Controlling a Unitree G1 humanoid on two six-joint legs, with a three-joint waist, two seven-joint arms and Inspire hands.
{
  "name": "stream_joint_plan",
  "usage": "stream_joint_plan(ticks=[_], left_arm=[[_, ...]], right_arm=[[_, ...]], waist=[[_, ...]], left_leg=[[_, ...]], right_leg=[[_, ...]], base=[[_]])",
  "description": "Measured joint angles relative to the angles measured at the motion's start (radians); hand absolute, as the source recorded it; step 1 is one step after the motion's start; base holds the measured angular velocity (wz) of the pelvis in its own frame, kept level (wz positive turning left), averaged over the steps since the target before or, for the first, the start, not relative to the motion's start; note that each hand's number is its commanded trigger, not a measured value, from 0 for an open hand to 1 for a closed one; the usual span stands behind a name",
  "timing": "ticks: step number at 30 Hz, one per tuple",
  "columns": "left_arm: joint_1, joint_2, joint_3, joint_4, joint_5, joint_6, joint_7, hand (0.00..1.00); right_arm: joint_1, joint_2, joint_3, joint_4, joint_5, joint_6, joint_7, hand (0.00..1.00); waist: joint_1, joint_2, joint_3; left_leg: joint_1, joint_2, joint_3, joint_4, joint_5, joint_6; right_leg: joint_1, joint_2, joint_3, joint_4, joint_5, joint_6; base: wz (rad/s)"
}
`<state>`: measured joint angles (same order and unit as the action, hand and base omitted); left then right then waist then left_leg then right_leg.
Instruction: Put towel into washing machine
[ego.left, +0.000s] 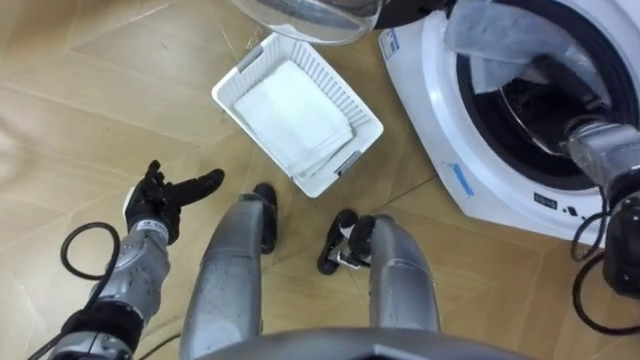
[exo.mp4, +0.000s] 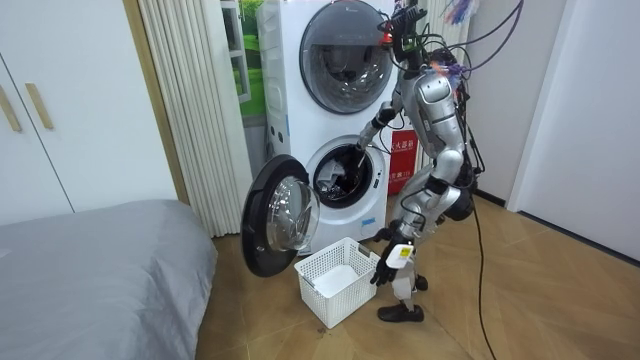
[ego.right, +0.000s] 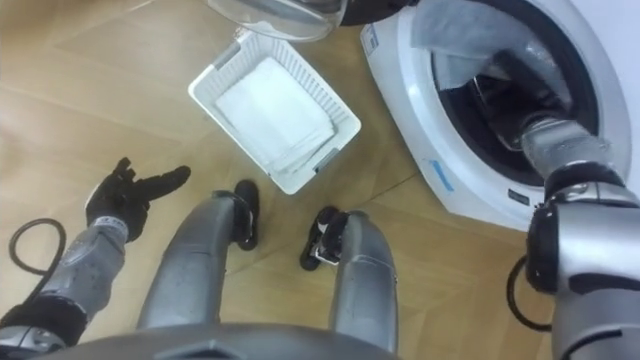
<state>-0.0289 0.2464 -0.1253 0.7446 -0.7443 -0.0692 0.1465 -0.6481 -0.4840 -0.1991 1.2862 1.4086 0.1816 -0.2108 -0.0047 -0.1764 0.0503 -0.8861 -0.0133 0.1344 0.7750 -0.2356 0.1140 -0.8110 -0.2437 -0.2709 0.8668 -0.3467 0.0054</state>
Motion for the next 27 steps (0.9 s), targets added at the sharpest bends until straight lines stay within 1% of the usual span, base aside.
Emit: stream_joint_plan(ticks=[1, 2, 3, 5, 8, 10, 11, 13, 17, 20, 25, 27], left_arm=[[-0.003, -0.004, -0.002, -0.001, 0.002, -0.002, 0.001, 0.00], [-0.001, -0.004, -0.007, -0.006, 0.002, -0.004, 0.003, 0.00], [-0.001, -0.004, -0.009, -0.009, 0.002, -0.004, 0.003, 0.00], [-0.002, -0.009, -0.016, -0.010, 0.007, -0.004, 0.003, 0.00], [-0.010, -0.022, -0.016, -0.009, 0.010, -0.005, -0.001, 0.00], [-0.009, -0.024, -0.020, -0.008, 0.009, -0.005, -0.002, 0.00], [-0.013, -0.030, -0.022, -0.008, 0.009, -0.005, -0.003, 0.00], [-0.020, -0.036, -0.022, -0.009, 0.010, -0.005, -0.010, 0.00], [-0.039, -0.037, -0.039, -0.001, 0.010, -0.012, -0.019, 0.00], [-0.056, -0.037, -0.040, 0.003, 0.010, -0.020, -0.021, 0.00], [-0.071, -0.037, -0.063, 0.004, 0.010, -0.028, -0.020, 0.00], [-0.069, -0.041, -0.066, 0.005, 0.010, -0.028, -0.020, 0.00]], right_arm=[[-0.004, 0.000, -0.004, -0.002, 0.023, -0.003, -0.036, 0.00], [-0.007, 0.000, -0.008, -0.003, 0.037, -0.016, -0.075, 0.00], [-0.007, 0.000, -0.014, -0.003, 0.040, -0.021, -0.090, 0.00], [-0.008, 0.000, -0.022, -0.003, 0.041, -0.045, -0.146, 0.00], [-0.011, 0.000, -0.023, -0.006, 0.040, -0.075, -0.201, 0.00], [-0.018, 0.000, -0.023, -0.006, 0.044, -0.081, -0.233, 0.00], [-0.018, 0.000, -0.023, -0.007, 0.044, -0.090, -0.254, 0.00], [-0.019, 0.000, -0.026, -0.009, 0.049, -0.108, -0.289, 0.00], [-0.018, 0.000, -0.026, -0.019, 0.082, -0.152, -0.358, 0.00], [-0.012, 0.000, -0.026, -0.022, 0.095, -0.175, -0.388, 0.00], [0.012, 0.000, -0.026, -0.047, 0.099, -0.198, -0.439, 0.00], [0.020, 0.001, -0.026, -0.054, 0.109, -0.207, -0.456, 0.00]], waist=[[0.001, 0.005, -0.0026], [0.002, 0.011, -0.0059], [0.002, 0.014, -0.0073], [0.007, 0.027, -0.0149], [0.011, 0.047, -0.0194], [0.011, 0.053, -0.0177], [0.011, 0.060, -0.0178], [0.014, 0.061, -0.0177], [0.021, 0.064, -0.0163], [0.023, 0.065, -0.0157], [0.032, 0.068, -0.0145], [0.035, 0.073, -0.0132]], left_leg=[[0.000, 0.000, 0.000, 0.002, -0.001, 0.001], [0.000, 0.000, 0.000, 0.002, -0.001, 0.002], [0.000, 0.000, 0.000, 0.001, -0.001, 0.002], [0.002, 0.000, 0.001, -0.003, -0.001, 0.002], [0.014, 0.000, 0.003, -0.018, 0.002, 0.002], [0.023, -0.001, 0.006, -0.027, 0.003, 0.002], [0.027, -0.001, 0.005, -0.033, 0.004, 0.002], [0.031, -0.003, 0.006, -0.051, 0.009, 0.002], [0.031, -0.001, 0.016, -0.075, 0.013, 0.005], [0.031, -0.001, 0.020, -0.085, 0.013, 0.006], [0.038, -0.001, 0.026, -0.103, 0.013, 0.006], [0.053, -0.001, 0.028, -0.113, 0.013, 0.006]], right_leg=[[0.000, 0.000, 0.000, 0.000, 0.000, 0.001], [0.001, 0.000, 0.000, -0.001, 0.000, 0.001], [0.001, 0.000, 0.000, -0.001, 0.000, 0.001], [0.002, 0.000, -0.001, -0.003, 0.000, 0.001], [0.012, 0.001, -0.002, -0.014, 0.001, 0.002], [0.019, 0.001, -0.001, -0.020, 0.001, 0.003], [0.026, 0.001, -0.006, -0.030, 0.002, 0.004], [0.027, 0.001, -0.007, -0.043, 0.005, 0.006], [0.025, 0.006, -0.006, -0.072, 0.016, 0.011], [0.025, 0.008, -0.005, -0.085, 0.020, 0.016], [0.030, 0.008, -0.005, -0.093, 0.022, 0.017], [0.045, 0.008, -0.007, -0.104, 0.022, 0.017]], base=[[0.00], [0.00], [0.00], [0.00], [0.00], [0.00], [0.00], [0.02], [-0.02], [-0.02], [0.00], [0.02]])
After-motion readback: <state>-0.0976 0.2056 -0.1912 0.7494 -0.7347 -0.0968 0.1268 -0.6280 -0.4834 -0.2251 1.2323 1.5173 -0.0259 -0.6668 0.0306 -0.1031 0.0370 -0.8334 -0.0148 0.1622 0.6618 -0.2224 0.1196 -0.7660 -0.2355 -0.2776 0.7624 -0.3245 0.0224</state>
